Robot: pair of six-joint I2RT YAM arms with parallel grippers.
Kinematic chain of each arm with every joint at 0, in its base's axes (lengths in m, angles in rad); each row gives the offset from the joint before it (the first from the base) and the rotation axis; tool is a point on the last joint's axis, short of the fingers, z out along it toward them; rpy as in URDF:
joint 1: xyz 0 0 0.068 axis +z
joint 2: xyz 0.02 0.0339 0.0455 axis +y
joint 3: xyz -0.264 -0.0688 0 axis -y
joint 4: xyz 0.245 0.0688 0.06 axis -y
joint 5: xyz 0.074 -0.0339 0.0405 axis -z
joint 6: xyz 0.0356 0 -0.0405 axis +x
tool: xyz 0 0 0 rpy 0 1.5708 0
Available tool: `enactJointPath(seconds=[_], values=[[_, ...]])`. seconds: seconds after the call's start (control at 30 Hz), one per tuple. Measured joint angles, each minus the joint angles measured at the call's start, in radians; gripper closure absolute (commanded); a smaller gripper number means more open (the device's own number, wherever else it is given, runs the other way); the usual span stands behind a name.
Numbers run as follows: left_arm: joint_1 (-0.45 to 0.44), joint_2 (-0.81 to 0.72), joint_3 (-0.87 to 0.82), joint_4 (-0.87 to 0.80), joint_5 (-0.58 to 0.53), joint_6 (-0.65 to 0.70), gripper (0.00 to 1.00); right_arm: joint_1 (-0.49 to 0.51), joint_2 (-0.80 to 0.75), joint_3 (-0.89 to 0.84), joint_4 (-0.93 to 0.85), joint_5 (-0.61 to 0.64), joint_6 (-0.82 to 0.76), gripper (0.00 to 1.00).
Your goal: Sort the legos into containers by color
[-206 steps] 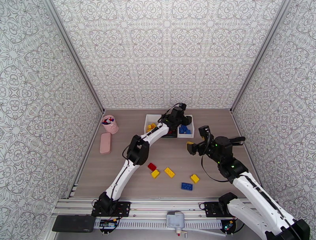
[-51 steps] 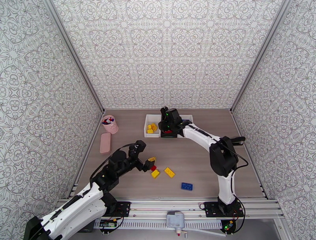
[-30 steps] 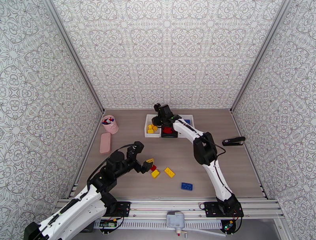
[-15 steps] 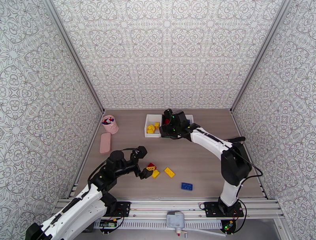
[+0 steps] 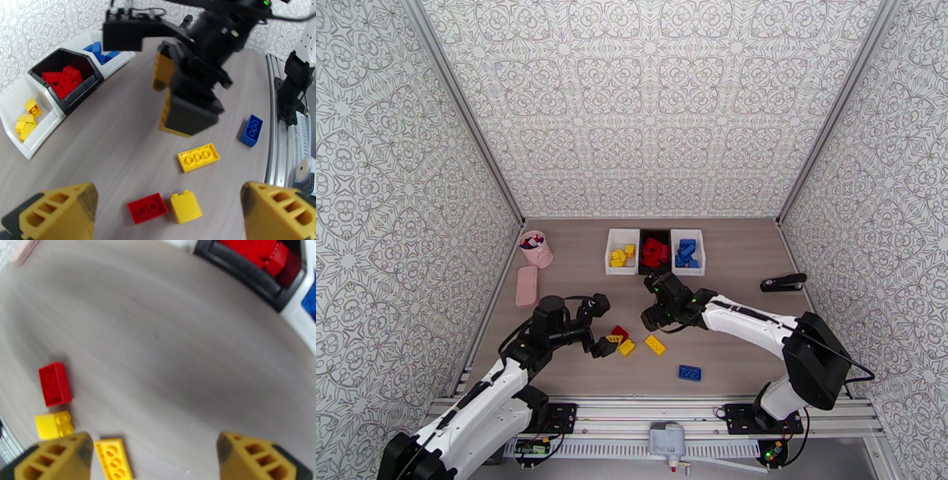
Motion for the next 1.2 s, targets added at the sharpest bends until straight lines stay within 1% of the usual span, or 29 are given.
enactJointPath(seconds=[0.23,0.3,0.37,0.47,0.57,0.73,0.9,0.97,1.1,1.2], values=[[0.011,0.0,0.0,0.014,0.005,0.003,0.0,0.08,0.067,-0.012,-0.033,-0.001,0.04,0.17],[0.011,-0.002,0.0,0.019,0.005,0.003,0.0,0.093,0.091,-0.012,-0.042,-0.001,0.039,0.19],[0.012,-0.007,0.0,0.024,0.005,0.003,0.0,0.103,0.114,-0.012,-0.051,-0.001,0.041,0.24],[0.013,-0.014,0.0,0.031,0.005,0.003,0.0,0.108,0.141,-0.012,-0.062,-0.001,0.04,0.29],[0.013,-0.019,0.0,0.034,0.005,0.004,0.0,0.108,0.166,-0.011,-0.072,0.007,0.036,0.36],[0.013,-0.021,0.0,0.034,0.005,0.008,0.0,0.108,0.172,-0.004,-0.083,0.028,0.038,0.47],[0.013,-0.024,0.0,0.035,0.005,0.011,0.0,0.108,0.172,-0.004,-0.091,0.051,0.043,0.64],[0.013,-0.024,0.0,0.035,0.005,0.011,0.0,0.108,0.171,-0.003,-0.093,0.053,0.051,0.69],[0.01,-0.035,0.0,0.037,-0.005,0.011,0.0,0.108,0.167,-0.002,-0.097,0.055,0.066,0.73],[-0.017,-0.048,0.0,0.04,-0.054,0.01,0.0,0.098,0.152,0.0,-0.104,0.051,0.077,0.74]])
